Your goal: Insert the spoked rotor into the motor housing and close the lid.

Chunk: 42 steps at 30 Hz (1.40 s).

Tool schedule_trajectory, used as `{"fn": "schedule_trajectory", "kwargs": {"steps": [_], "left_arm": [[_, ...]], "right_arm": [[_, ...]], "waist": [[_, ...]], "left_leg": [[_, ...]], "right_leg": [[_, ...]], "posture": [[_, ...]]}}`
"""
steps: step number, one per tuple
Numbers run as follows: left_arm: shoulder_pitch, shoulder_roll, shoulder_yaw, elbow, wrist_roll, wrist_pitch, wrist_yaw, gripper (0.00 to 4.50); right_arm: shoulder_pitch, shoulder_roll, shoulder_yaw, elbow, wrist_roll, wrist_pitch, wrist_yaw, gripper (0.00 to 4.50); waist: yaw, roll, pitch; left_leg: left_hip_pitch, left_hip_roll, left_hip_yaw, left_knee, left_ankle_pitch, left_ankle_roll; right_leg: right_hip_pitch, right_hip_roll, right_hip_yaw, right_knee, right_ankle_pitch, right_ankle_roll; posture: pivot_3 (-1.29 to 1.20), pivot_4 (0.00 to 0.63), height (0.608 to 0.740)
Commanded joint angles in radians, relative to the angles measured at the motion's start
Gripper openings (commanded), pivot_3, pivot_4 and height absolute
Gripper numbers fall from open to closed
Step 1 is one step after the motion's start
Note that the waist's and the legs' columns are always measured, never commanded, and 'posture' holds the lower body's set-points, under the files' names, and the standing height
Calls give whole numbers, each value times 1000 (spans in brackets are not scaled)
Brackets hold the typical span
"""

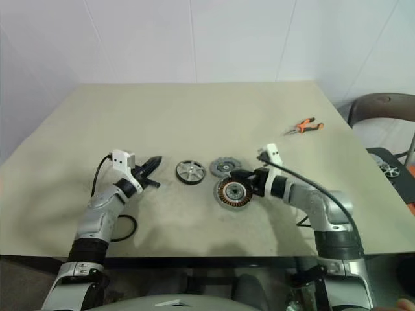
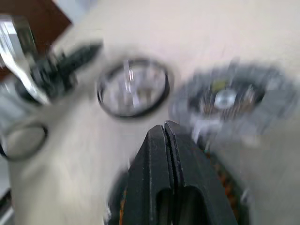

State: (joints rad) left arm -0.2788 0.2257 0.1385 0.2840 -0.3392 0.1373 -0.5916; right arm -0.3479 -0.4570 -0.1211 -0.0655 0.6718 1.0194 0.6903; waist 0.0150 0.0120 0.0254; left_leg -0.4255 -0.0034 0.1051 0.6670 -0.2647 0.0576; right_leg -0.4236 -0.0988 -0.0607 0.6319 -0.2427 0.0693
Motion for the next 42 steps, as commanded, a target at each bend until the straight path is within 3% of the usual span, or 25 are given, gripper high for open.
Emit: {"fn": "schedule_trajectory", "kwargs": {"steps": [1,5,10,13,17,21,26,30,42], "left_arm": [[-11,4,3,-67,-16,16,8,0],[-8,16,14,-56,-22,14,-4,0],[-15,29,30,18,-21,-27,-33,0],[-24,19,25,83,-9,-74,-44,0],[-19,-18,-1,88,13,-103,-24,0],[-28,-25,0,123,21,-125,-28,0],[-49,-26,4,164,24,-144,-33,0],[-67,-24,8,194,24,-158,-37,0],[-54,-33,-6,146,22,-141,-23,0]], "right_arm": [[25,-40,87,-58,-46,-37,31,45],[101,-111,260,-100,-176,-146,75,45],[117,-113,296,-75,-229,-209,76,45],[92,-83,228,-46,-185,-180,61,45],[10,2,18,-5,4,-39,10,45],[-12,17,-28,-27,66,24,-3,45],[82,-103,227,-120,-122,-106,69,45],[109,-116,305,-73,-228,-197,50,45],[40,-45,10,-102,73,-1,52,45]], "waist": [[-2,1,0],[-3,1,0],[-3,0,-1],[-2,0,-1],[-1,0,0],[-1,0,0],[-1,0,0],[-3,0,-1],[-1,0,-1]], "left_leg": [[0,0,0,0,0,0],[0,0,0,0,0,0],[6,0,0,1,0,0],[11,1,0,1,0,0],[15,1,0,1,0,0],[14,1,0,0,0,0],[11,1,0,-3,0,0],[5,1,1,-1,0,0],[0,1,1,-1,0,0]], "right_leg": [[0,0,0,0,0,0],[0,0,0,0,-1,-1],[3,1,0,0,-1,-1],[7,1,0,0,-1,-2],[11,0,0,0,-1,-1],[11,0,0,-1,0,-1],[9,0,0,-2,-1,-1],[1,0,0,-1,-1,-1],[-1,-1,0,-1,0,-1]], "posture": [[0,0,740],[0,0,740],[0,0,740],[0,0,740],[0,0,740],[0,0,740],[0,0,740],[0,0,740],[0,0,740]]}}
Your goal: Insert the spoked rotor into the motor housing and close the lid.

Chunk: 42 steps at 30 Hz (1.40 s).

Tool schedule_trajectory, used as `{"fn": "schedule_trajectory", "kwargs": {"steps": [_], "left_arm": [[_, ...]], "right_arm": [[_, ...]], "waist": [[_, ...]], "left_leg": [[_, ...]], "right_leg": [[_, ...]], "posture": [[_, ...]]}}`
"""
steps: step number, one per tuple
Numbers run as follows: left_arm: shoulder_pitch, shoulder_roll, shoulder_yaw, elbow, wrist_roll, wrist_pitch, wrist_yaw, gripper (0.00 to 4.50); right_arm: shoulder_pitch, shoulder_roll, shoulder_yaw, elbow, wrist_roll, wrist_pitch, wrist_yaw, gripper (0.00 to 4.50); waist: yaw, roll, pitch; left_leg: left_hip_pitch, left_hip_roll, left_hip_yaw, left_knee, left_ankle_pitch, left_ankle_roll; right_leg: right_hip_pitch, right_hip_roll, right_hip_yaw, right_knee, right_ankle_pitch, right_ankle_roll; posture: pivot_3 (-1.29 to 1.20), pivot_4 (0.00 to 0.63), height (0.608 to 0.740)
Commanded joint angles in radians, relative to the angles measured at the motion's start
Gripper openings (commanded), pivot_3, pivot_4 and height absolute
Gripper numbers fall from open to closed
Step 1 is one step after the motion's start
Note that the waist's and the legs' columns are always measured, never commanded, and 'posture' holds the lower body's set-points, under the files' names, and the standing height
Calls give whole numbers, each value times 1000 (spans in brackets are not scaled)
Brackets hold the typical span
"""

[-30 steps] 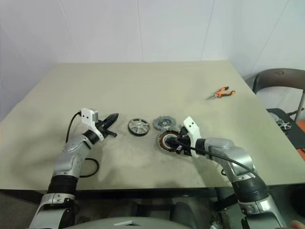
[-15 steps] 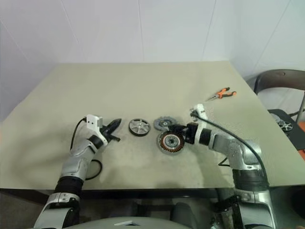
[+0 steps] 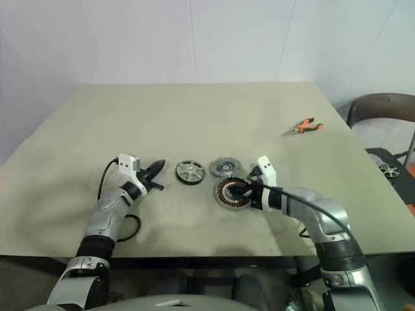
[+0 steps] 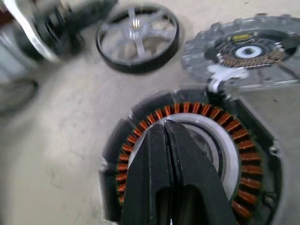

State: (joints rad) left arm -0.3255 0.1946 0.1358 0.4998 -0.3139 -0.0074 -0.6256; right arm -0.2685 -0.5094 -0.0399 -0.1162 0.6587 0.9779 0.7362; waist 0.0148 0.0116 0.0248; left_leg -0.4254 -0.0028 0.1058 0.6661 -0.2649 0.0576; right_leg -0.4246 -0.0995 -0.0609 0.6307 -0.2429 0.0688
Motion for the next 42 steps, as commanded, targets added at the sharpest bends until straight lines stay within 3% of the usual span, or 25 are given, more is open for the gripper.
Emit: {"fn": "schedule_trajectory", "kwargs": {"steps": [1,5,7,9,14,19,22,28,31,38,42], "left_arm": [[-6,-4,-5,-82,-4,10,14,0],[-3,-2,-2,-124,-16,37,18,0],[-4,4,2,-140,-26,49,8,0],[-10,54,12,-229,-100,139,-74,0],[-34,189,40,-420,-275,398,-190,0],[-29,324,81,-686,-467,641,-202,0],[-58,407,95,-742,-559,771,-214,0],[-35,538,27,-719,-509,803,-321,0],[-49,532,-13,-676,-435,745,-325,0],[-70,449,7,-633,-448,774,-268,0],[-33,410,39,-656,-525,870,-218,0]], "right_arm": [[-51,13,-94,-58,112,54,-4,45],[-92,4,-132,-87,141,70,-36,45],[-85,-35,-80,-112,63,25,-48,45],[-52,-115,27,-146,-141,-116,-106,45],[-32,-181,36,-187,-282,-247,-147,45],[-35,-196,-81,-218,-214,-189,-136,45],[24,-263,-121,-304,-178,-162,-70,45],[140,-377,-127,-360,-259,-249,-29,45],[148,-371,-108,-308,-323,-330,-43,652],[125,-313,-83,-353,-239,-249,-12,3028],[102,-298,-83,-353,-209,-224,-16,3028]], "waist": [[0,0,0],[0,1,0],[0,1,0],[0,1,0],[-4,2,1],[-2,2,2],[2,2,2],[-3,3,3],[-2,3,4],[-2,-1,7],[-2,-1,7]], "left_leg": [[0,0,0,0,0,0],[0,0,0,0,0,0],[0,0,0,0,0,0],[0,0,0,0,0,0],[-2,0,0,0,0,0],[-1,0,0,0,1,0],[-1,0,0,1,1,0],[0,0,0,1,2,3],[0,0,0,2,3,2],[0,0,0,2,3,2],[0,0,0,1,3,2]], "right_leg": [[0,0,0,0,0,0],[-1,0,0,1,0,0],[-1,0,0,0,0,0],[-1,0,0,0,0,0],[-2,1,0,0,0,-1],[-1,1,0,1,-1,-1],[0,1,0,1,-1,-1],[1,3,-1,0,-1,0],[2,4,-1,0,-1,0],[2,3,-1,0,-1,0],[2,3,-1,0,-1,0]], "posture": [[0,0,740],[0,0,740],[0,0,740],[0,0,740],[0,0,740],[0,0,740],[0,0,740],[0,0,740],[0,0,740],[0,0,740],[0,0,740]]}}
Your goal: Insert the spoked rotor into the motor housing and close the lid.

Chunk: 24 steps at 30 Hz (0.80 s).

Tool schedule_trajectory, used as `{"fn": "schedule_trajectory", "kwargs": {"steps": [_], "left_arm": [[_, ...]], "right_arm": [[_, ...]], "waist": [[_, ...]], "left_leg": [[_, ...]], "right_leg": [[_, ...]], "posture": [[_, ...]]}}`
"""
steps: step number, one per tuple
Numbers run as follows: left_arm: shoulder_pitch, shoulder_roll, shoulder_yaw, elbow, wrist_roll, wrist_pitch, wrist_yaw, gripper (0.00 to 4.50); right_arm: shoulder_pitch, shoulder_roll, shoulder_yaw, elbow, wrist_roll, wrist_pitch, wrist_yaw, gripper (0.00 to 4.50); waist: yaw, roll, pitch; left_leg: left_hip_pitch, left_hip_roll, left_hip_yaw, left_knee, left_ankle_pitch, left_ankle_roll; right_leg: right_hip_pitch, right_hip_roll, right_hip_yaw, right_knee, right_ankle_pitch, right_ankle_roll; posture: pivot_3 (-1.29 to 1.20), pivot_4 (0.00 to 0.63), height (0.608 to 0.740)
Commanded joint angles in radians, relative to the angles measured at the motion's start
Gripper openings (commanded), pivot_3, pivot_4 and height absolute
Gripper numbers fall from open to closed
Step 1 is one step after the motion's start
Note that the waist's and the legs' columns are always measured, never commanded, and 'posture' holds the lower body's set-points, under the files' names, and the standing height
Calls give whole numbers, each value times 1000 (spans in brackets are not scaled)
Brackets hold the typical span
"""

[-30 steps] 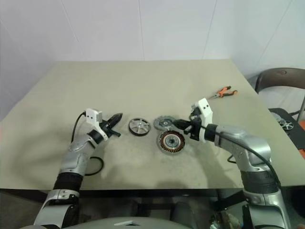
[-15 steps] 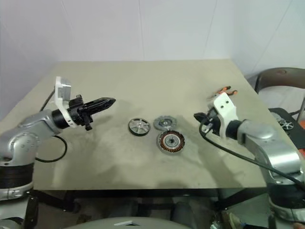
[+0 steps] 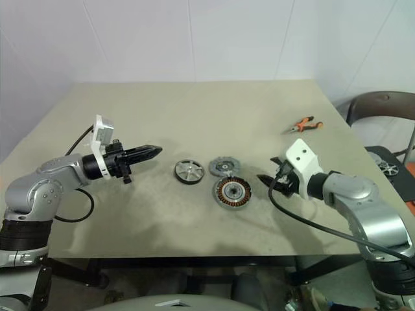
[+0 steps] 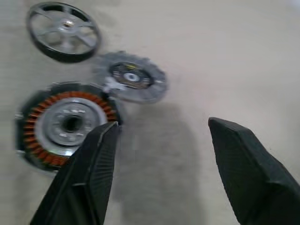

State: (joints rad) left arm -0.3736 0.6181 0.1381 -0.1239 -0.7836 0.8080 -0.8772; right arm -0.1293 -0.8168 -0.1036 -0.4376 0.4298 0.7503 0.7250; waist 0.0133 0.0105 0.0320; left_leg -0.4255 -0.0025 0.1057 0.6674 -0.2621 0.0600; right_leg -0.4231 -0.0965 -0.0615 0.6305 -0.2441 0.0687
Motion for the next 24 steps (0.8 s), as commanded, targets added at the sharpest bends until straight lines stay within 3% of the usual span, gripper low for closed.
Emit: {"fn": "schedule_trajectory", "kwargs": {"steps": [1,7,8,10,21,24], "left_arm": [[23,-19,39,-33,-65,71,45,0],[113,-43,17,-18,-6,103,141,0],[130,-53,16,-13,11,87,157,174],[151,-80,35,-9,9,70,179,589],[167,-162,23,18,21,76,240,4419],[163,-177,11,60,25,84,243,4468]], "right_arm": [[-43,12,-15,-29,19,4,-9,3028],[-57,29,7,-21,8,3,-22,3028],[-57,28,8,-19,7,1,-21,3066],[-58,24,9,-14,6,-2,-18,3078],[-59,23,18,-11,5,-2,-9,3078],[-55,29,22,-18,4,5,-17,3078]], "waist": [[-1,0,0],[1,0,0],[1,0,0],[1,0,0],[0,0,0],[0,0,0]], "left_leg": [[0,0,0,0,0,0],[1,0,0,0,0,0],[1,0,0,0,0,0],[1,0,0,0,-1,-1],[0,0,0,0,-2,-3],[0,0,0,0,-2,-3]], "right_leg": [[0,0,0,0,0,0],[0,0,0,0,0,0],[0,0,0,0,0,0],[0,-1,0,0,0,0],[-1,-2,0,0,0,-1],[-1,-2,0,0,0,-1]], "posture": [[0,0,740],[0,0,740],[0,0,740],[0,0,740],[0,0,740],[0,0,740]]}}
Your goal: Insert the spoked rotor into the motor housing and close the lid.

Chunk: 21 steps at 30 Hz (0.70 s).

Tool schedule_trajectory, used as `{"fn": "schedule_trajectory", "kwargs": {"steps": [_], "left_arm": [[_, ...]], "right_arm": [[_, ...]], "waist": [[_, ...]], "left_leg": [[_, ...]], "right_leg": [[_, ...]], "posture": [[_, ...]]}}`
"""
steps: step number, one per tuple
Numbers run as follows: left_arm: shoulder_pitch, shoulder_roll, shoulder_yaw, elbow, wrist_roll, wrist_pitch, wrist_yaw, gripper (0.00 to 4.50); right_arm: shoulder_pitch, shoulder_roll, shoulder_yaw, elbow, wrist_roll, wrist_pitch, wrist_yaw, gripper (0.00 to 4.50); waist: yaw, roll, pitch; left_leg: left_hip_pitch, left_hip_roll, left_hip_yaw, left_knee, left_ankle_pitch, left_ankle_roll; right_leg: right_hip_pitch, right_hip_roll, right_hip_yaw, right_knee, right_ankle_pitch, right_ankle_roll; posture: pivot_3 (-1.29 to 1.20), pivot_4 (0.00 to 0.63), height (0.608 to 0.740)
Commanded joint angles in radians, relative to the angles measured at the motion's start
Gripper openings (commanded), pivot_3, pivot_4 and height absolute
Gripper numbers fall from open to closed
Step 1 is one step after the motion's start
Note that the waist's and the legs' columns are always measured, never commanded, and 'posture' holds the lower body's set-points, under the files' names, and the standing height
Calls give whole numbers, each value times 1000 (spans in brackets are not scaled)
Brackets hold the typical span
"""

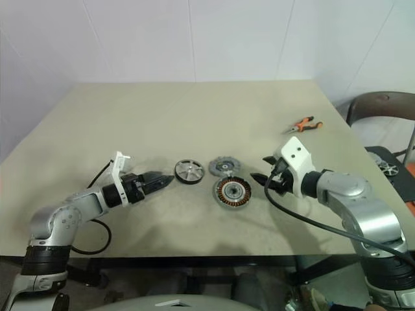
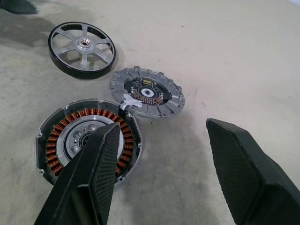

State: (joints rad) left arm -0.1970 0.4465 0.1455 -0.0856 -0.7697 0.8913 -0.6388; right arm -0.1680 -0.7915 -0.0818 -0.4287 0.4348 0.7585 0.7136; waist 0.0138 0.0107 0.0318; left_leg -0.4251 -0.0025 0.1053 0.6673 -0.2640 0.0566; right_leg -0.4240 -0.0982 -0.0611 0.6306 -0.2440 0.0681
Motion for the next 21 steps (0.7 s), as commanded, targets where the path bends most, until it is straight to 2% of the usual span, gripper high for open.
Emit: {"fn": "schedule_trajectory", "kwargs": {"steps": [1,7,11,15,21], "left_arm": [[-14,-9,-8,30,20,-4,1,4468],[-43,-77,-32,86,53,-15,35,4468],[-88,-136,-24,165,80,-83,44,4468],[-136,-157,-29,231,144,-140,79,4468],[-143,-171,-54,227,162,-127,65,4468]], "right_arm": [[-16,5,3,-29,-1,-2,-8,3078],[-16,12,15,-34,-5,3,-27,3078],[-13,10,23,-36,-12,3,-34,3078],[-5,7,23,-39,-15,4,-33,3078],[-5,12,26,-41,-25,5,-37,3078]], "waist": [[0,0,0],[2,0,0],[5,0,0],[4,0,0],[5,0,0]], "left_leg": [[0,0,0,0,0,0],[0,0,0,0,0,0],[0,0,0,0,0,0],[0,0,0,0,0,0],[0,0,0,0,0,0]], "right_leg": [[0,0,0,0,0,0],[0,0,0,0,0,0],[0,0,0,0,0,0],[0,0,0,0,0,0],[0,0,0,0,0,0]], "posture": [[0,0,740],[0,0,740],[0,0,740],[0,0,740],[0,0,740]]}}
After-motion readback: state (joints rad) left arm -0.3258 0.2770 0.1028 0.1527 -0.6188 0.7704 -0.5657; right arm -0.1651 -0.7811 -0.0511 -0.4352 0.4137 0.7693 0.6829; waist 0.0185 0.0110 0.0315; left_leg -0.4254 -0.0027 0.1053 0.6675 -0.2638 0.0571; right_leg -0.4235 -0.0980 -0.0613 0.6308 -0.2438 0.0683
